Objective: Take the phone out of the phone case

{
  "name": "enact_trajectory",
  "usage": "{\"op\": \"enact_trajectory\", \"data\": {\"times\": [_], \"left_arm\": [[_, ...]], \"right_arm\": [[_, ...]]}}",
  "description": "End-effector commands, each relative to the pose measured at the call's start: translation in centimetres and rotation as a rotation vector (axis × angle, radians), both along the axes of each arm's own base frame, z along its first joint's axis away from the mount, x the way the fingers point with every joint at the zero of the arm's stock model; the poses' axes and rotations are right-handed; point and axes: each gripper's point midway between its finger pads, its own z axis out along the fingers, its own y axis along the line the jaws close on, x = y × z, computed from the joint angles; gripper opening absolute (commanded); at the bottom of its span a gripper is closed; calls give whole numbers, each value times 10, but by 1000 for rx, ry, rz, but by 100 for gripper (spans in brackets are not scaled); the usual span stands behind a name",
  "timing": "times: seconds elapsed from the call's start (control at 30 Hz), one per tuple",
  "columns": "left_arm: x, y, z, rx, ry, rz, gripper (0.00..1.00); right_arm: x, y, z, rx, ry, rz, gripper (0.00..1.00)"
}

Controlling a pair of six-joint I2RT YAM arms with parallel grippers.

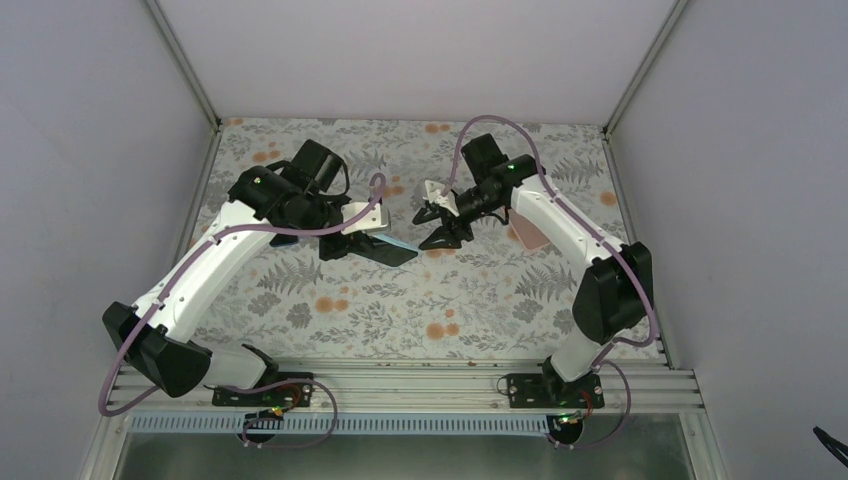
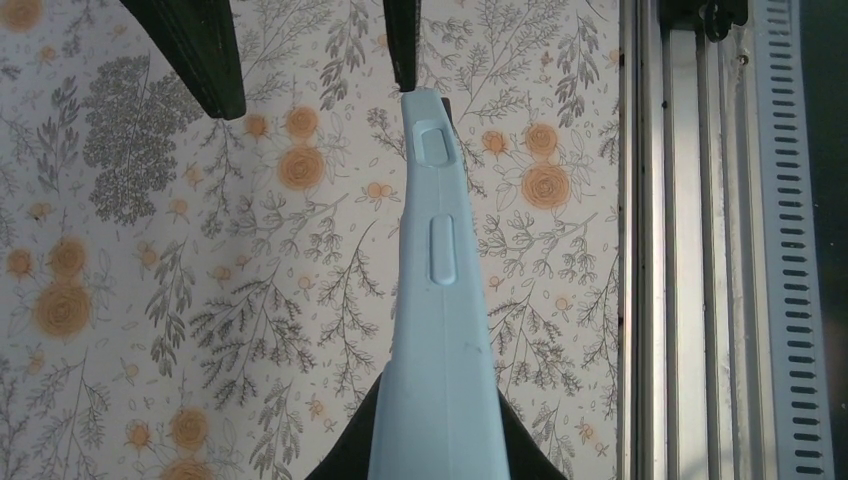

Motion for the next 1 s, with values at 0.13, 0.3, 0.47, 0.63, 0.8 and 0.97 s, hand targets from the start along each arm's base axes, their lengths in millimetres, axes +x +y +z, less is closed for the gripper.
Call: {"op": "enact_trajectory", "data": {"times": [0.13,0.3,0.47,0.63,0.8,0.97], "left_arm": [[2,-8,18,-68,-38,-9,2],[3,-7,17,-62,-43,-10,2],[3,-6,16,-58,-43,-10,2],[2,-6,18,-62,-46,-10,2],[2,-6,17,-61,-44,-8,2],[3,-7,16,-63,-39,-10,2]], "right_arm": [[2,10,7,44,21,24,64],[-4,6,6,36,16,36,63],[-9,4,7,38,21,48,62],[-13,3,5,30,30,63,62],[-16,2,4,28,33,72,62],[-17,3,5,38,40,78,61]]}}
